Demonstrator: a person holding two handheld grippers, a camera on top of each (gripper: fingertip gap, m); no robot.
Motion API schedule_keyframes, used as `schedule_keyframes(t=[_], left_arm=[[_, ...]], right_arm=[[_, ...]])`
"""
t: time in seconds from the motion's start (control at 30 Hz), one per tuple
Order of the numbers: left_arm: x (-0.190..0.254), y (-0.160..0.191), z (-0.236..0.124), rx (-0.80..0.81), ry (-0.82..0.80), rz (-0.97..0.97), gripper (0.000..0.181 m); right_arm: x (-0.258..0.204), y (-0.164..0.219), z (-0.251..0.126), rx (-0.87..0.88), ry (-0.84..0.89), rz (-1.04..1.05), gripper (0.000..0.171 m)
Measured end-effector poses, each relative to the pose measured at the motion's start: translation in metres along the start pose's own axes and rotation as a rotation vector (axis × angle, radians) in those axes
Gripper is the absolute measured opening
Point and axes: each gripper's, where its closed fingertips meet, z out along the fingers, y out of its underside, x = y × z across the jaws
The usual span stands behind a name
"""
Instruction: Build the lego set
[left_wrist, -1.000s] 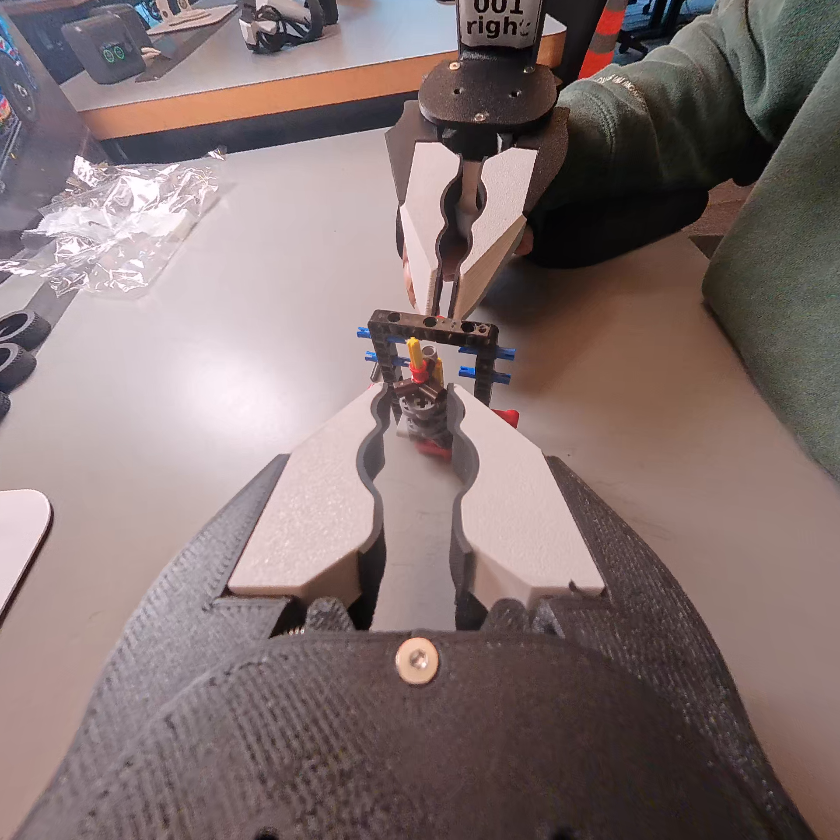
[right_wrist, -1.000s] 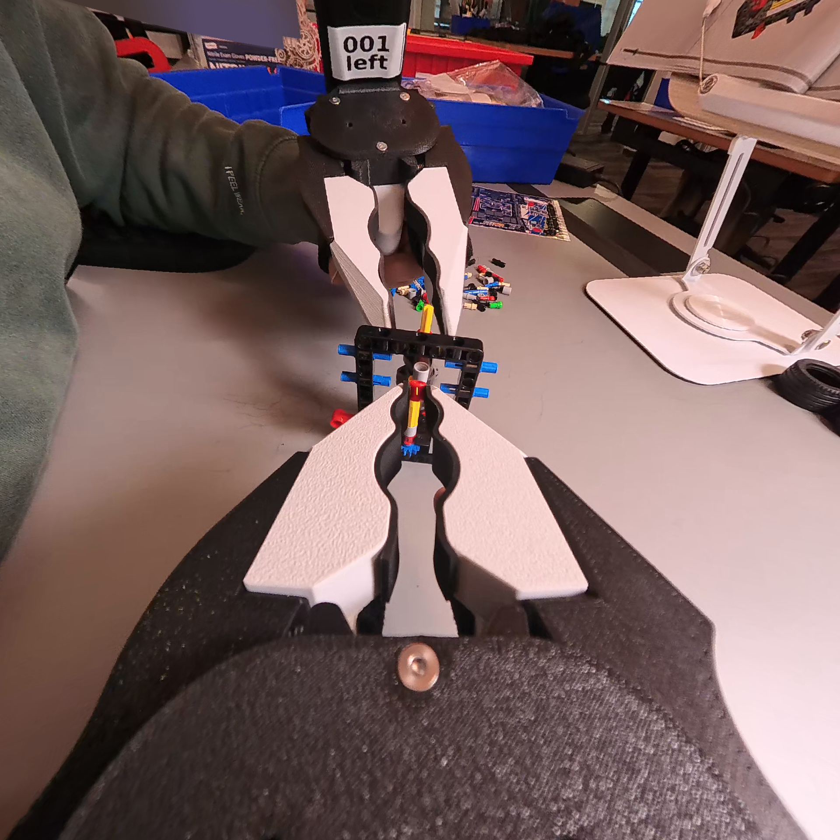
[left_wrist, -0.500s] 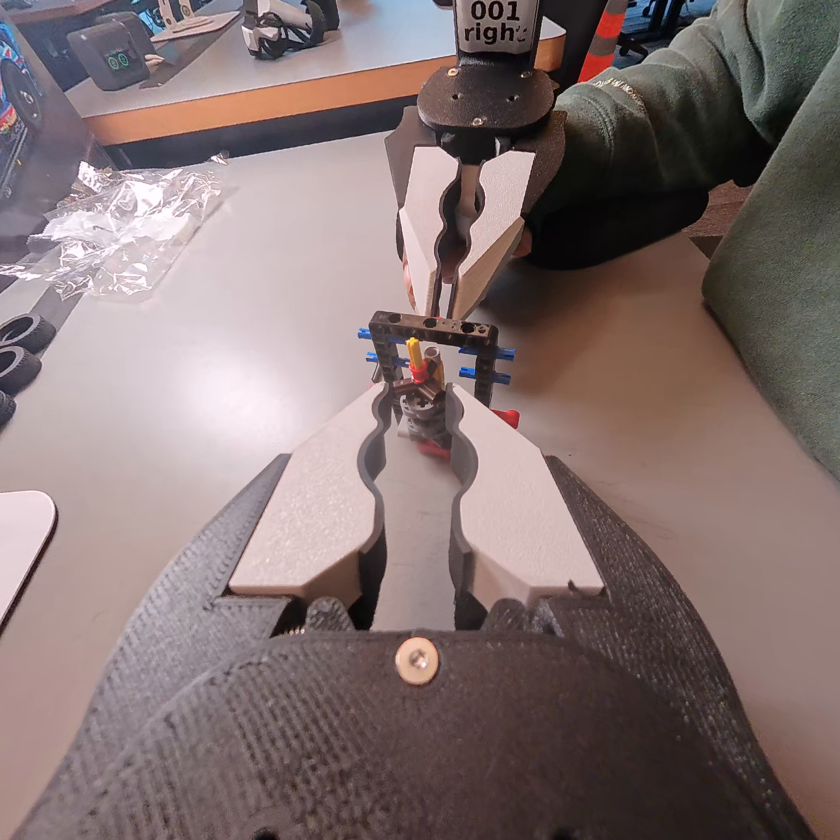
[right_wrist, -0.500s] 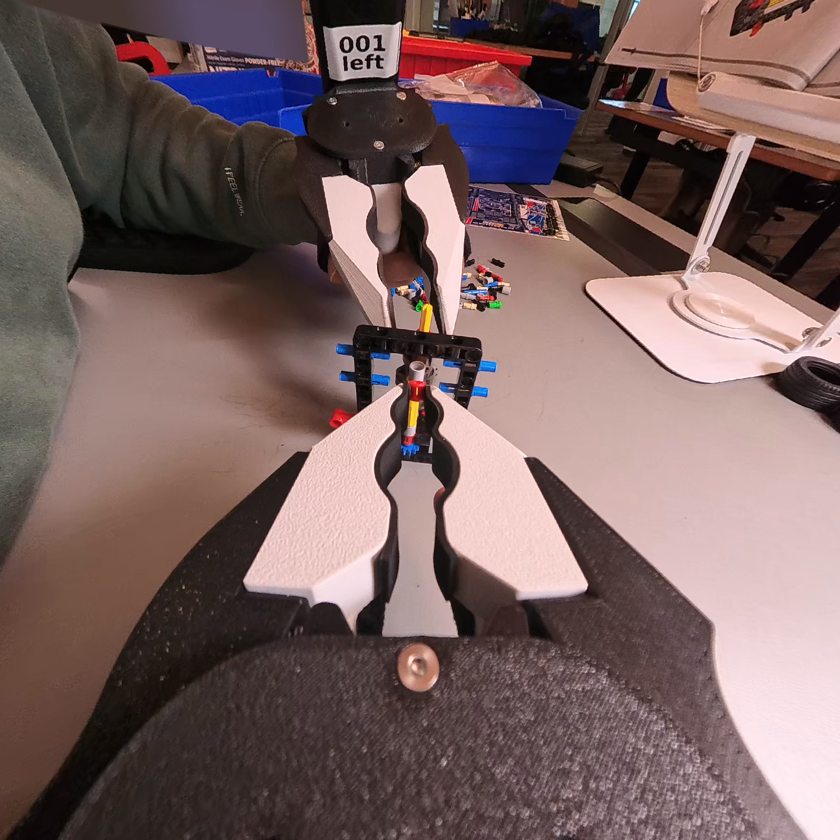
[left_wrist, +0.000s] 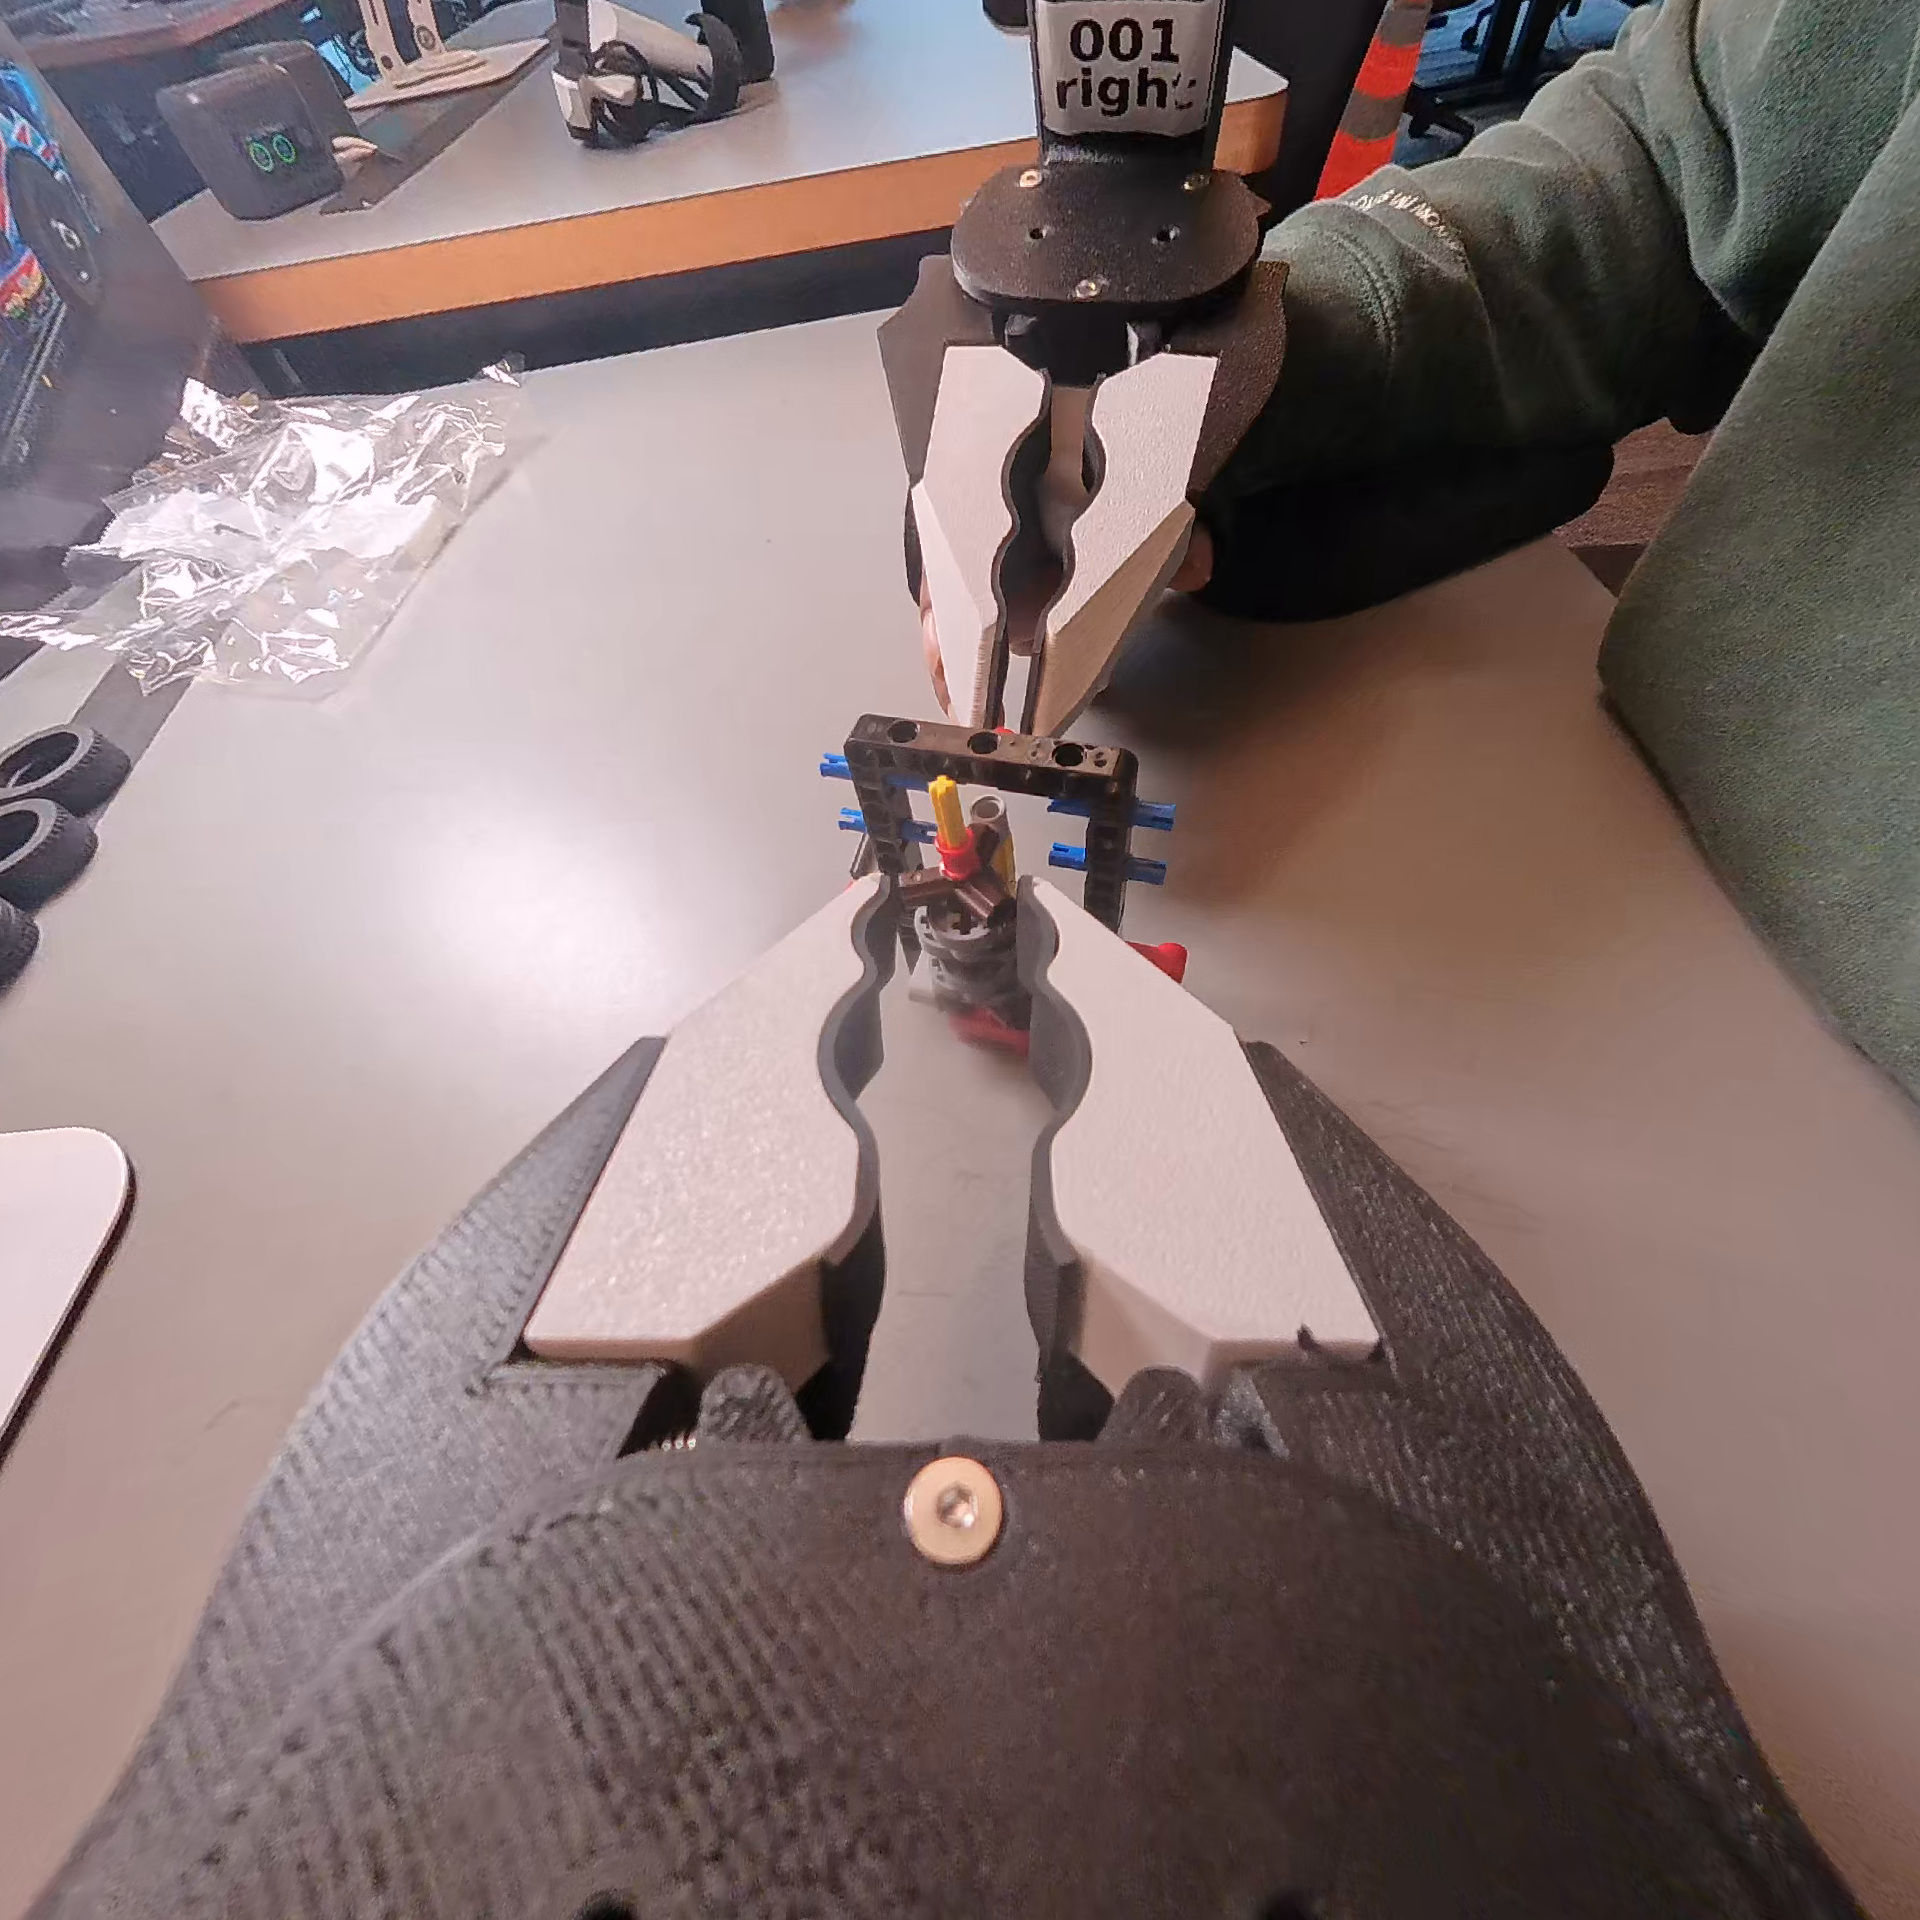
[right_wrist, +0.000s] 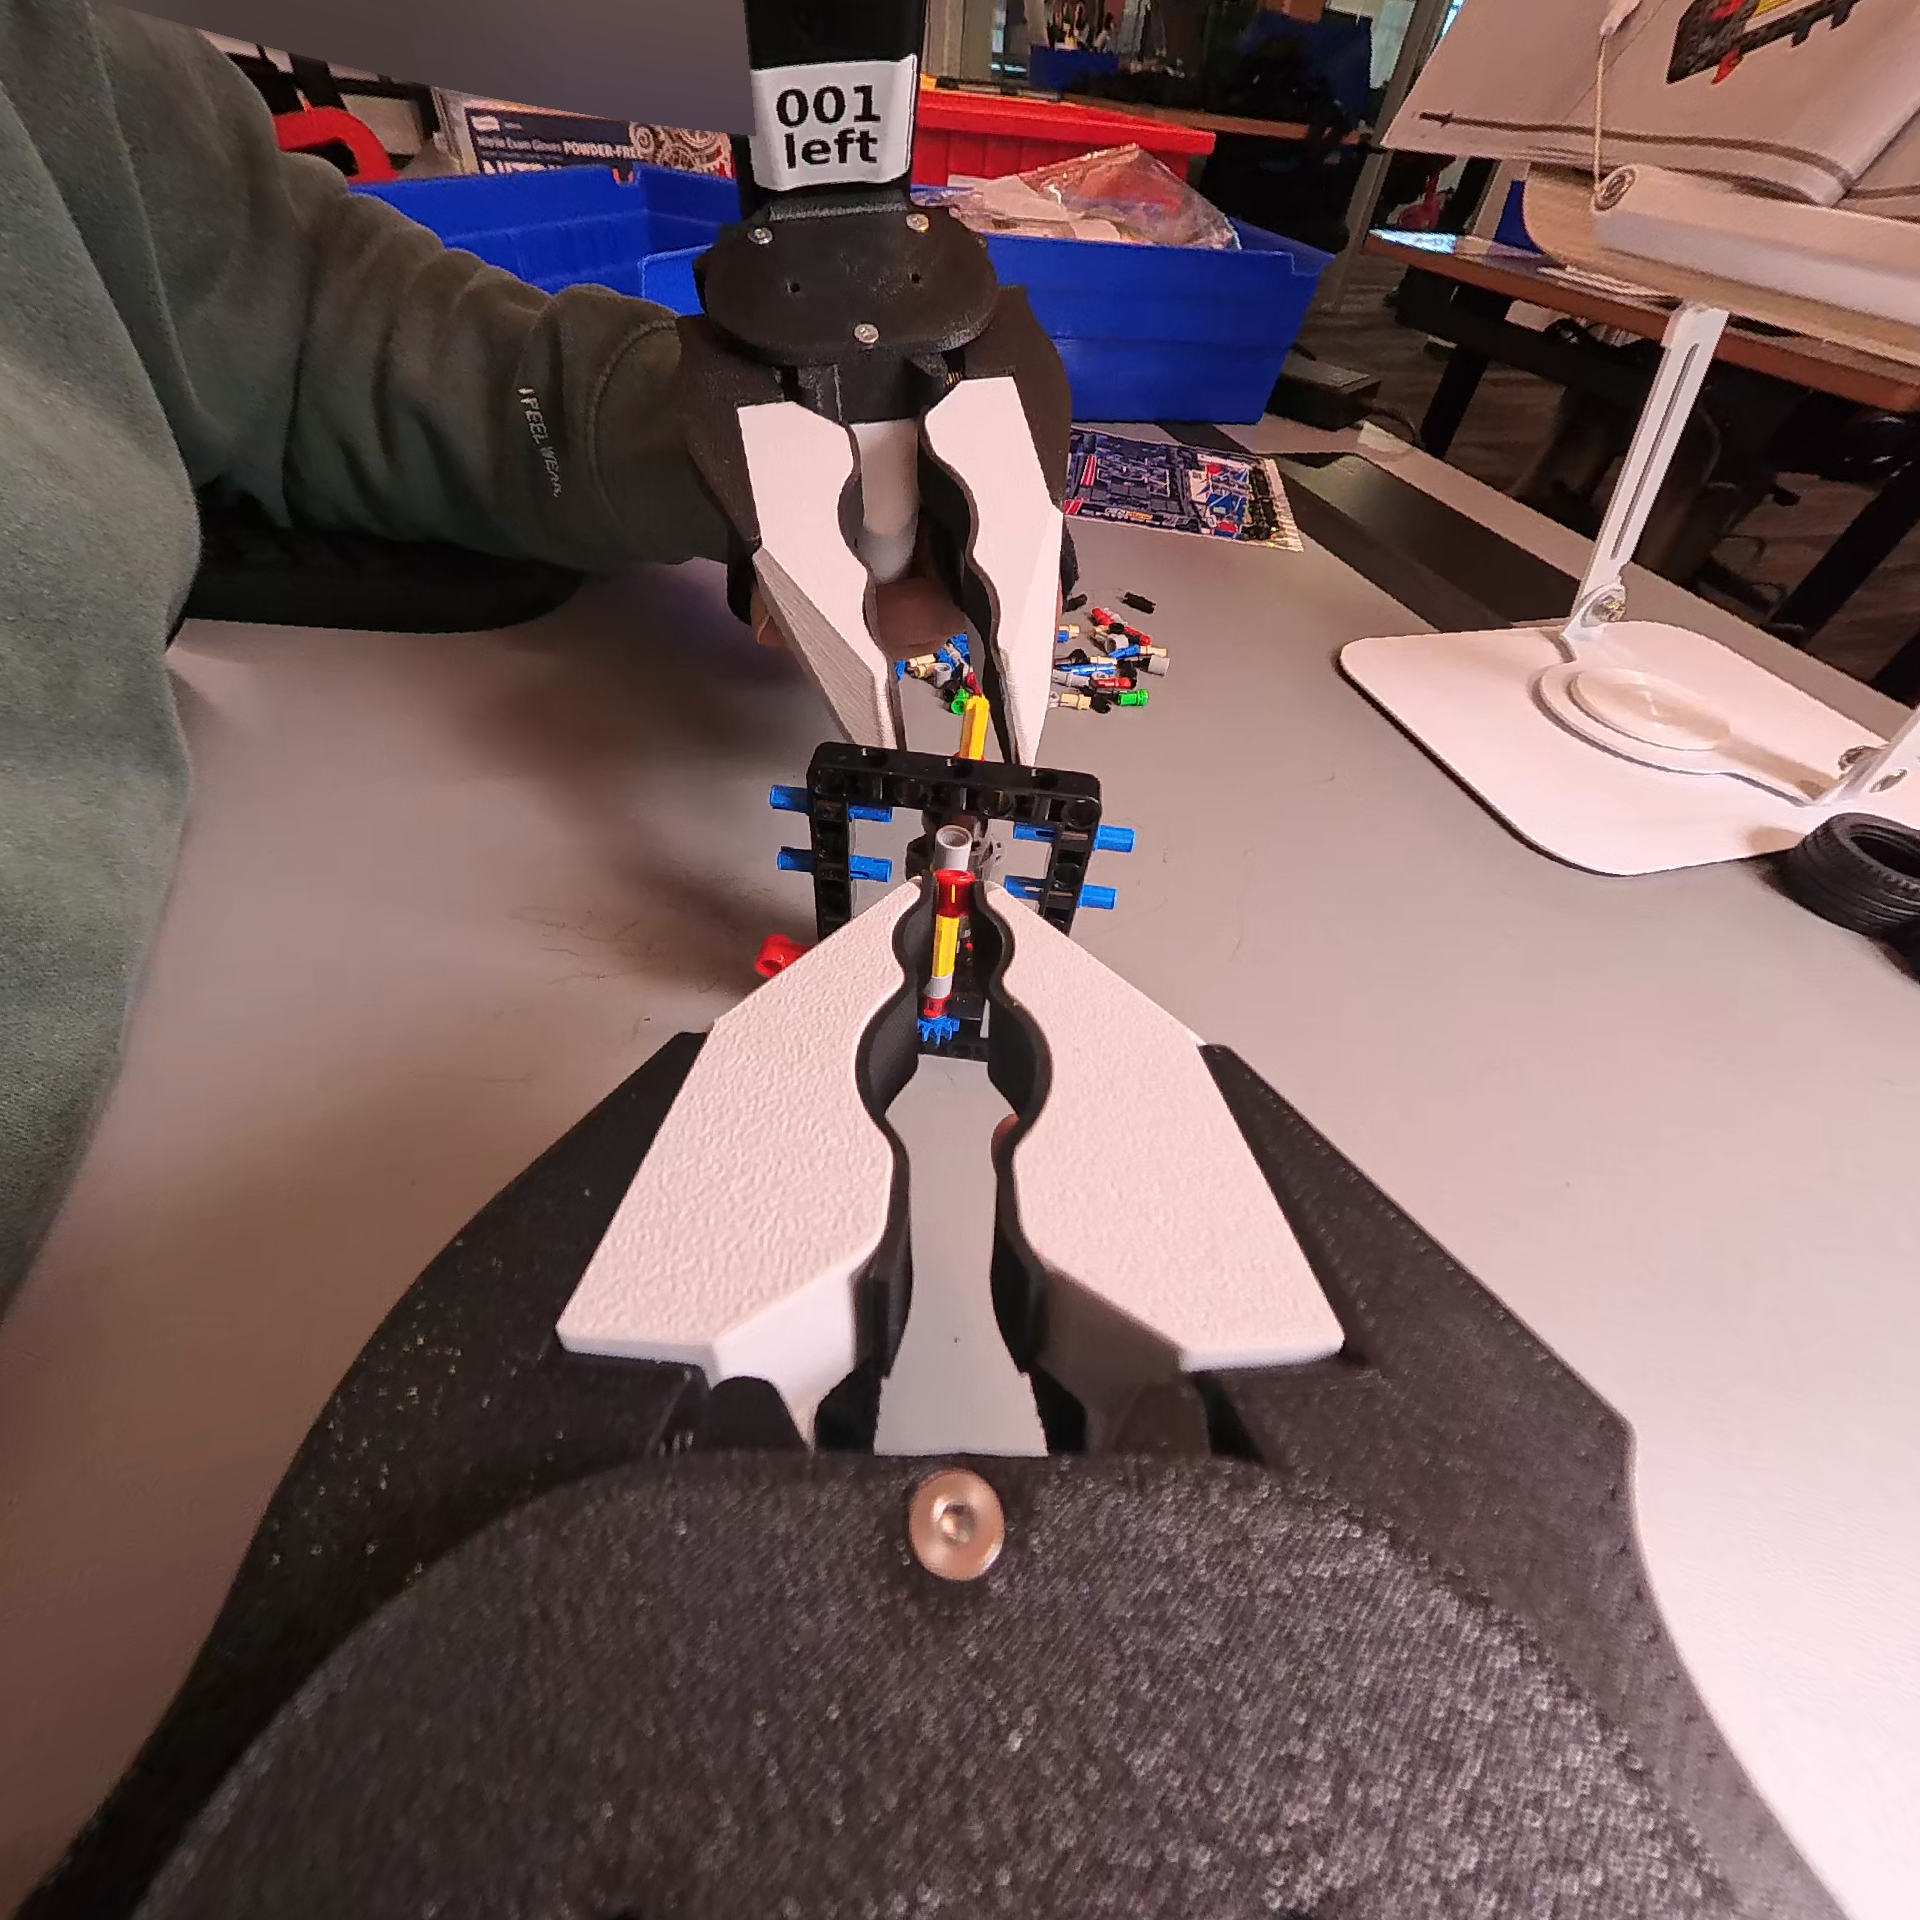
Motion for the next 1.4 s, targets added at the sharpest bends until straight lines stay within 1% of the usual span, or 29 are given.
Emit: schedule_keyframes(t=[0.63,0.77,1.03,1.17,1.3,1.4], left_arm=[[0.0,-0.002,-0.001,0.007,0.001,0.005,0.023],[0.0,-0.007,-0.006,0.033,0.014,-0.016,0.028],[-0.004,-0.023,-0.012,0.115,0.022,-0.104,0.024],[-0.003,-0.03,-0.012,0.116,0.004,-0.107,0.019],[0.001,-0.041,-0.012,0.14,0.007,-0.144,0.015],[0.004,-0.048,-0.009,0.159,0.005,-0.187,0.015]], right_arm=[[0.0,0.0,0.0,0.004,-0.002,0.003,0.004],[0.0,-0.002,0.0,0.012,-0.001,0.006,0.003],[-0.002,-0.005,0.001,0.036,0.001,0.019,0.003],[-0.002,-0.012,-0.001,0.082,-0.002,0.028,0.003],[-0.003,-0.028,-0.006,0.168,-0.001,0.034,0.003],[-0.003,-0.039,-0.011,0.223,0.022,0.019,0.003]])
